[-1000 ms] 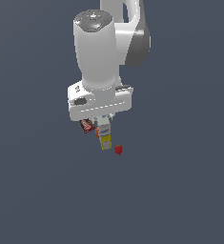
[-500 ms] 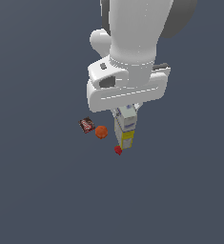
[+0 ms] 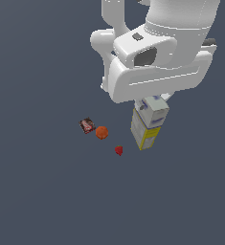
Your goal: Pick up a designated object from a clutter of objects.
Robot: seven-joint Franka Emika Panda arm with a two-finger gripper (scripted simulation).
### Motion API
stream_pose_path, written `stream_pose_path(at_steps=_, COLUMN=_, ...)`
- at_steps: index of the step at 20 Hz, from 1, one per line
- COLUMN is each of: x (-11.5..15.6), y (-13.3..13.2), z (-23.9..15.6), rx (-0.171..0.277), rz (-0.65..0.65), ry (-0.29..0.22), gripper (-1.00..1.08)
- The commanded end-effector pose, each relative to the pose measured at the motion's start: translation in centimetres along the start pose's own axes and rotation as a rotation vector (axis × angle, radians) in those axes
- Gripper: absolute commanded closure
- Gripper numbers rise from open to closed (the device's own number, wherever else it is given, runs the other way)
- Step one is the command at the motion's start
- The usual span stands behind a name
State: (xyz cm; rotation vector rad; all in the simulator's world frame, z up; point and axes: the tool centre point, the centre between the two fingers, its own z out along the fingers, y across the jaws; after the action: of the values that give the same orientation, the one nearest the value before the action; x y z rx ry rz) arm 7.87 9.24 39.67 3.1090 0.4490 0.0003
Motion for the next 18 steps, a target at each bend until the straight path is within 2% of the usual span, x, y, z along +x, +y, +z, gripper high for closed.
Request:
stream_pose_path(at_steps=1, x=0.9, y=-0.9, z=-1.2, rx=0.0, rz=0.001, ry=0.0, gripper=1.08)
stream_pose_path(at_steps=9, x=2.9, y=-2.7, z=-3.8, rx=0.001, rz=0.001, ry=0.0, gripper=1.08)
stream_pose_path(at_steps=18, x=3.8, y=-3.5, z=-4.9, rx=0.001, rz=0.0, ry=0.0, gripper=1.08)
